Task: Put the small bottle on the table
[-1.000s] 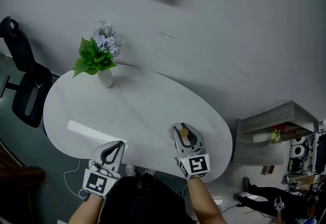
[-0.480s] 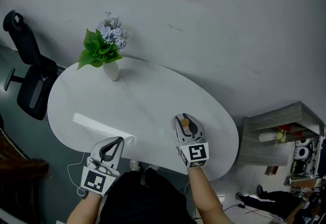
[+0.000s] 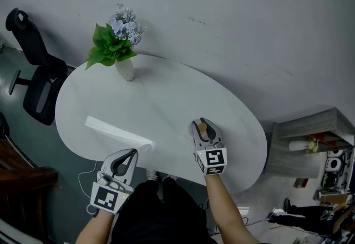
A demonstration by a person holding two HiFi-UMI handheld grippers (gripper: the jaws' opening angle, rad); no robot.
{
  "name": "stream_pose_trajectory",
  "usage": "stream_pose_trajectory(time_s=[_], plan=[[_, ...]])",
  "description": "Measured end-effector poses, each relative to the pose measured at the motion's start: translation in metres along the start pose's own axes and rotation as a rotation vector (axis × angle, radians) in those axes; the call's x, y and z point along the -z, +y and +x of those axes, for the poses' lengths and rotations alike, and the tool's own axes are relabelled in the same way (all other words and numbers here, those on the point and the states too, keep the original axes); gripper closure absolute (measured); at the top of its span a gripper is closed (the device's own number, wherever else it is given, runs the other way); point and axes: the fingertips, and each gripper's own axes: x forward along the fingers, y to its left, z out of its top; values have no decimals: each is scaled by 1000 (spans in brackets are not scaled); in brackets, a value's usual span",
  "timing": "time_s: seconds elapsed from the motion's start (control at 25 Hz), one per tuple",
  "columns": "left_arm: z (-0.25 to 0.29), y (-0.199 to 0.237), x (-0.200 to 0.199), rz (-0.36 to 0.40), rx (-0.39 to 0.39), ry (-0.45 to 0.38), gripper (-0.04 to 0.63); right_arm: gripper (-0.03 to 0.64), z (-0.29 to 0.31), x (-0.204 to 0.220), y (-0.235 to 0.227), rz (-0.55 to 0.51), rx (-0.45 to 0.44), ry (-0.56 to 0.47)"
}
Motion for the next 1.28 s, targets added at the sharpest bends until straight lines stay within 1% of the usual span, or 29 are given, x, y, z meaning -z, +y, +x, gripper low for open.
stream_pose_trajectory(time_s=[0.56,1.04,1.28], plan=[[1,3,6,-9,-29,23,590,505,23,21,-10,19,10,18],[-3,7,14,-11,-52,60,589,505,34,32,-8,19,-8,31],[-5,11,16,-18,-69,69,589,505,34,52,-9,38,4,68]])
